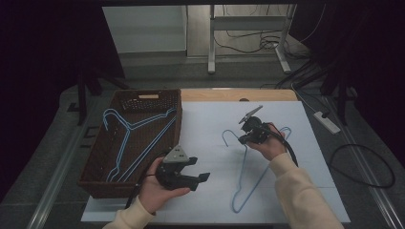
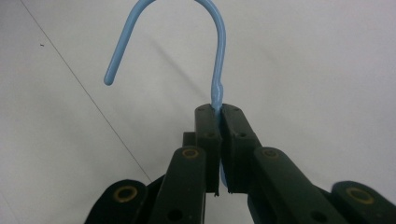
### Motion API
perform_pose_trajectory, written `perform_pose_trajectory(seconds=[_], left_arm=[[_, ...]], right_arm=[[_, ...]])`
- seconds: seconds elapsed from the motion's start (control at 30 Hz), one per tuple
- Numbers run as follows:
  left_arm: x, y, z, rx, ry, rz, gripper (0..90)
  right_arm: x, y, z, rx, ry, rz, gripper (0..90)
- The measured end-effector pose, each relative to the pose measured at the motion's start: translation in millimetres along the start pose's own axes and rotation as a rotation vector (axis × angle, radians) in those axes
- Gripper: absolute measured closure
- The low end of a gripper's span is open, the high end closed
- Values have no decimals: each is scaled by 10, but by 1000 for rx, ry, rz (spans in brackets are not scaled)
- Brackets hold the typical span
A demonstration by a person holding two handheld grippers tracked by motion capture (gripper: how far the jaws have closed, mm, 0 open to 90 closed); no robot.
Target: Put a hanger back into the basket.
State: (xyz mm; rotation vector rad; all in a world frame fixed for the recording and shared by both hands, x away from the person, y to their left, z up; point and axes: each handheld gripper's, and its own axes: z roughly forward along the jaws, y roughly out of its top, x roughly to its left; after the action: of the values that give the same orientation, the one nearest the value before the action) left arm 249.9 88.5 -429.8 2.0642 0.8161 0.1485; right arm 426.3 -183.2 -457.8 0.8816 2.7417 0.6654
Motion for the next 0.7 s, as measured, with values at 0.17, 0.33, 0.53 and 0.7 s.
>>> perform_pose_trajectory(seconds=[0.17,0.33,0.53,0.7], left_arm=[[-16,68,151,18,-11,-27,315],[-14,93,289,40,-30,-57,302],[-21,113,497,66,-45,-79,297],[5,101,648,81,-49,-111,297]], right_arm=[[4,-9,-14,-9,-1,5,869],[9,-20,-30,-16,-6,11,869],[22,-15,-47,-32,-10,16,869],[29,-19,-69,-46,-13,20,869]])
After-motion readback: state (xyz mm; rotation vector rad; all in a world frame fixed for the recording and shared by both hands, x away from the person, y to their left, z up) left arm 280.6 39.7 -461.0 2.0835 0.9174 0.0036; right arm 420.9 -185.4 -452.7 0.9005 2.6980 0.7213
